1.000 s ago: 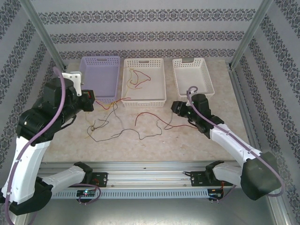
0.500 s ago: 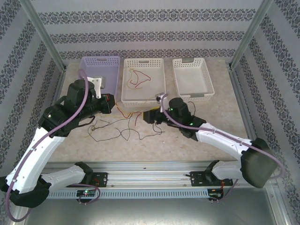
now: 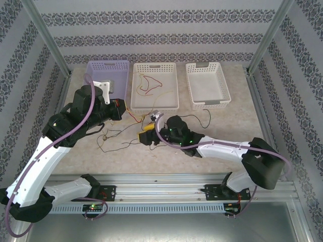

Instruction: Untangle the cables

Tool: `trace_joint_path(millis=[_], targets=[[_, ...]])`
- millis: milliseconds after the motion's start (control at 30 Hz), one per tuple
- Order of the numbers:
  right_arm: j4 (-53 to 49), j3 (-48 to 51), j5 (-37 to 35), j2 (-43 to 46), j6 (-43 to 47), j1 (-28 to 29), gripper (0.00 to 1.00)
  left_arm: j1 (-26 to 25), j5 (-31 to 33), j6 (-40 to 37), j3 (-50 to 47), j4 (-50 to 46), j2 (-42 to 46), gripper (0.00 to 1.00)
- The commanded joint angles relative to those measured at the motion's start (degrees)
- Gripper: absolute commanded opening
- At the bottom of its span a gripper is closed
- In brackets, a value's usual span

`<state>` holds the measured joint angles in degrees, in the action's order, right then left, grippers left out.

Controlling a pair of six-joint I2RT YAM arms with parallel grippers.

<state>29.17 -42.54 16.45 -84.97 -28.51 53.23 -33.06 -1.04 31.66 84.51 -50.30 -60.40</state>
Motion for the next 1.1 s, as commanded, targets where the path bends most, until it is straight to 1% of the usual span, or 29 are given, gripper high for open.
trace_joint_path(millis=[0,133,200,300,333,400,467,533,567,667,767,933,1067], targets=[[1.8,-1.5,-5.2,-1.5,1.0,0.4,0.58,-1.0,0.9,0.8,0.7,2.7,0.4,0.00],[-0.5,-2.3,-10.1,-1.7,2.2,0.6,0.49,-1.1,1.2,0.8,0.6,2.2,1.1,0.00],[-0.6,-2.6,-10.4,-2.2,2.4,0.6,0.47,-1.1,1.3,0.9,0.4,2.4,1.6,0.00],[1.2,-3.0,-9.1,-3.3,1.1,0.6,0.48,-1.1,1.3,1.0,0.0,2.6,1.9,0.00],[1.8,-3.0,-9.1,-3.7,0.7,0.8,0.46,-1.1,1.3,1.0,-0.2,2.7,2.0,0.00],[2.0,-3.1,-9.2,-4.0,0.5,1.0,0.33,-1.1,1.3,1.0,-0.3,2.7,2.2,0.00],[2.3,-2.9,-9.5,-4.4,0.0,1.0,0.16,-1.1,1.5,1.0,-0.4,2.7,2.5,0.00],[1.6,-2.5,-10.2,-3.9,0.3,0.9,0.03,-1.1,2.1,0.8,-0.3,2.3,3.0,0.00],[1.5,-2.0,-10.6,-3.3,0.5,0.9,0.00,-1.1,2.4,0.6,-0.3,2.1,3.2,0.00],[0.4,0.1,-12.9,-0.4,1.0,0.8,0.00,-1.1,4.0,-0.5,0.5,0.4,3.9,0.00],[-0.8,3.5,-14.9,3.5,1.0,-0.2,0.00,-1.1,7.6,-2.6,2.3,-2.1,4.5,0.00],[-1.4,10.2,-15.5,10.1,-1.1,-4.8,0.00,-1.1,11.5,-5.4,5.4,-5.5,4.8,0.00],[-1.8,15.5,-15.4,16.4,-3.6,-9.3,0.00,-1.1,13.3,-6.8,6.5,-6.9,4.9,0.00]])
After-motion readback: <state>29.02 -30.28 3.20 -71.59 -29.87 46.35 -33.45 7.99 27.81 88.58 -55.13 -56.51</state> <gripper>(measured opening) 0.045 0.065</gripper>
